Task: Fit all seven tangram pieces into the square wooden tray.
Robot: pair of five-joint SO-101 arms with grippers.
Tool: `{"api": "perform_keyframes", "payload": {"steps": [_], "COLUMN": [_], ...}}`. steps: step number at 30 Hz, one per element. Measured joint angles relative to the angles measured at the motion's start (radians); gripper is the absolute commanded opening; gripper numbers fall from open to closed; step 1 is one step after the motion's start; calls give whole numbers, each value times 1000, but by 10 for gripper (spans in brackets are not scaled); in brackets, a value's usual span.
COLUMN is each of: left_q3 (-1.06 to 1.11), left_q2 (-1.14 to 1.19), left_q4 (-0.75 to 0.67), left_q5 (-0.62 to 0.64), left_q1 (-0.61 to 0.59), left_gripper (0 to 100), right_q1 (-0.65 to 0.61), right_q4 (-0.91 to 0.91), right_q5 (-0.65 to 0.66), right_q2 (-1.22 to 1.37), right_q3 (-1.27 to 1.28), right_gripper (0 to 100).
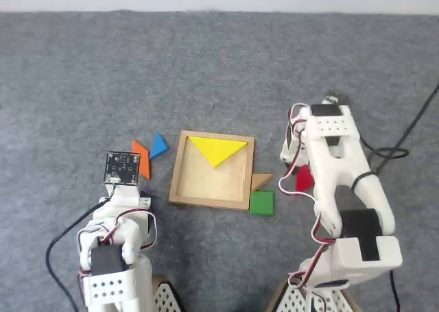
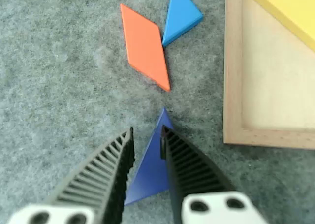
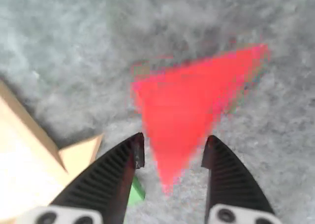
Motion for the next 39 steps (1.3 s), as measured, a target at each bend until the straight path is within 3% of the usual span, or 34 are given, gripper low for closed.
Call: {"api": "perform_keyframes", "payload": {"steps": [10,15,17,25,39], "left_q3": [0,0,0,0,0], "left_q2": [0,0,0,0,0], "left_q4": [0,0,0,0,0], "left_q5": [0,0,0,0,0], "left_q1": [0,0,0,0,-112], "left_gripper": [86,86,86,85,86], "right_q1": [0,28,31,11,14], "right_q4": [28,26,26,-89,-158], "right_q5": [91,-2,-86,-252,-290], "right_q2": [0,0,0,57,244], "right_q3": [-68,-71,-71,-69,-78], "right_gripper": [196,444,481,337,333]}}
